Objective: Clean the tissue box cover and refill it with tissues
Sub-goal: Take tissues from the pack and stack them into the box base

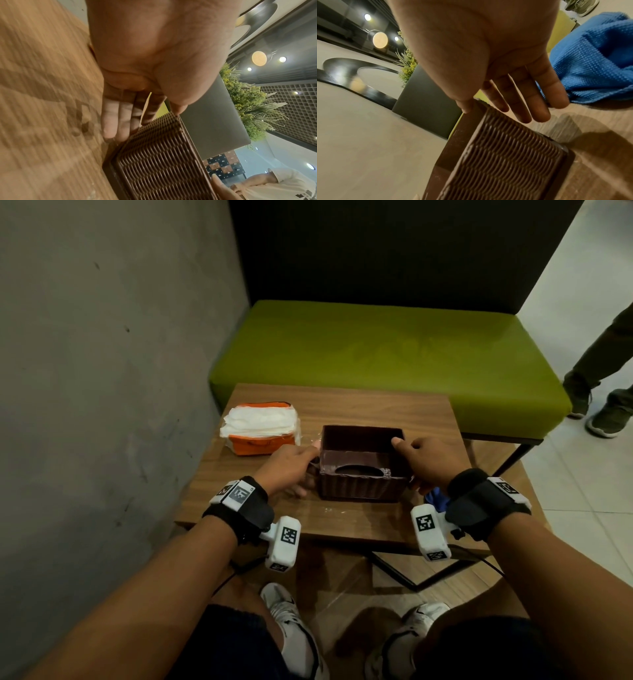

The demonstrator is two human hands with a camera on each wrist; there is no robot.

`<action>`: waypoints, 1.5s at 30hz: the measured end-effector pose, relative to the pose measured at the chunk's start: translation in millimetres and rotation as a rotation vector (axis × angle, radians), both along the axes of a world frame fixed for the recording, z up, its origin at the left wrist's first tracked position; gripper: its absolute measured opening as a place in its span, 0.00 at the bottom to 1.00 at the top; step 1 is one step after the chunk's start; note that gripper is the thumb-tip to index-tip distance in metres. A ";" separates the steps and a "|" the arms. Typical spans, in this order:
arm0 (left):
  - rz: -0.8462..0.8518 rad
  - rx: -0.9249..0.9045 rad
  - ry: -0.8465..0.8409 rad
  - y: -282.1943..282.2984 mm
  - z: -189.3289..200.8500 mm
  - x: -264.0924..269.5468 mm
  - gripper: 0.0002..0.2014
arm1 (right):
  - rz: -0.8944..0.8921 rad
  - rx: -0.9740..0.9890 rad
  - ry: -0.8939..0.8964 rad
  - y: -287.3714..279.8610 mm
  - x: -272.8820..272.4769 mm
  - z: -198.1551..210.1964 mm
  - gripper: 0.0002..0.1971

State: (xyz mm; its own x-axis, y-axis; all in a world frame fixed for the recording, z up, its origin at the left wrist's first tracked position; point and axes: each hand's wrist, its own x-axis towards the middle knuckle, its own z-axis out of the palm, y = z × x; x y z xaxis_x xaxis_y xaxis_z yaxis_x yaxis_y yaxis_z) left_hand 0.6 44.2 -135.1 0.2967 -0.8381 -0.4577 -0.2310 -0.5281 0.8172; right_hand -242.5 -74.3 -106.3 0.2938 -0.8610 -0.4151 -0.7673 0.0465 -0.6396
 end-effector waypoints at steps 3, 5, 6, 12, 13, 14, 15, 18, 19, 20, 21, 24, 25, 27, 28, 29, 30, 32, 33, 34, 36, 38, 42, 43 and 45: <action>0.000 -0.038 0.034 5.6 4.4 8.0 0.22 | 0.021 -0.181 0.095 -1.8 1.4 3.7 0.26; -0.004 -0.067 0.018 8.1 12.0 16.2 0.20 | 0.027 -0.320 0.113 -3.6 5.2 10.7 0.20; -0.001 -0.081 0.007 8.6 16.6 22.4 0.19 | 0.033 -0.394 0.098 -3.5 8.7 16.9 0.17; 0.122 -0.183 -0.108 5.8 52.8 77.6 0.11 | 0.396 -0.523 0.014 9.5 70.6 70.3 0.06; 0.127 -0.188 -0.158 3.8 57.6 88.2 0.08 | 0.453 -0.514 -0.018 9.1 87.4 73.8 0.05; 0.125 -0.190 -0.219 0.7 59.3 100.0 0.05 | 0.505 -0.491 -0.032 7.9 105.2 75.0 0.05; 0.113 -0.185 -0.294 -2.5 59.5 111.1 0.03 | 0.548 -0.457 -0.035 5.5 124.1 73.4 0.05; -0.019 -0.117 -0.581 -13.8 53.7 142.3 0.07 | 0.621 -0.375 -0.012 -2.9 177.8 60.7 0.07; -0.093 -0.087 -0.670 -17.2 51.8 148.9 0.11 | 0.639 -0.351 0.011 -5.2 192.7 54.5 0.09; -0.166 -0.060 -0.738 -20.2 49.2 154.0 0.14 | 0.662 -0.332 0.038 -7.7 206.0 48.0 0.10; -0.225 -0.039 -0.778 -21.9 46.0 157.1 0.17 | 0.678 -0.320 0.065 -9.9 217.2 41.3 0.12; -0.336 -0.014 -0.821 -25.4 32.4 164.7 0.25 | 0.705 -0.342 0.137 -15.9 239.2 26.2 0.14; -0.360 -0.017 -0.828 -26.6 28.1 166.4 0.26 | 0.713 -0.353 0.155 -18.6 243.9 21.8 0.14; -0.391 -0.020 -0.838 -28.4 20.3 170.0 0.26 | 0.729 -0.363 0.183 -21.3 250.6 14.7 0.15; -0.396 -0.025 -0.844 -29.3 17.2 172.0 0.26 | 0.740 -0.368 0.195 -21.4 253.3 12.6 0.15; -0.401 -0.028 -0.849 -29.7 15.3 173.2 0.25 | 0.756 -0.376 0.210 -21.5 255.6 10.8 0.16; -0.403 -0.029 -0.853 -30.1 14.2 174.0 0.24 | 0.776 -0.385 0.227 -21.4 257.7 9.7 0.16; -0.413 -0.022 -0.869 -31.1 14.4 173.9 0.23 | 0.822 -0.406 0.256 -20.9 260.2 8.7 0.18; -0.419 -0.016 -0.885 -31.3 15.2 173.2 0.23 | 0.849 -0.415 0.272 -20.2 260.7 8.2 0.20; -0.425 -0.009 -0.907 -31.5 15.4 172.2 0.24 | 0.879 -0.428 0.289 -19.8 260.9 7.6 0.21; -0.438 0.002 -0.940 -31.8 15.4 170.9 0.26 | 0.939 -0.456 0.323 -19.3 261.7 6.3 0.24; -0.440 -0.009 -0.945 -32.9 13.9 172.0 0.24 | 0.971 -0.477 0.350 -18.6 262.9 5.6 0.23; -0.427 -0.021 -0.907 -34.0 15.4 177.8 0.16 | 0.955 -0.488 0.356 -21.3 266.7 5.9 0.11; -0.421 -0.026 -0.894 -33.6 15.4 179.7 0.15 | 0.944 -0.482 0.337 -22.3 267.0 5.9 0.10; -0.409 -0.040 -0.869 -33.0 14.0 183.7 0.12 | 0.926 -0.466 0.318 -25.0 266.9 6.4 0.11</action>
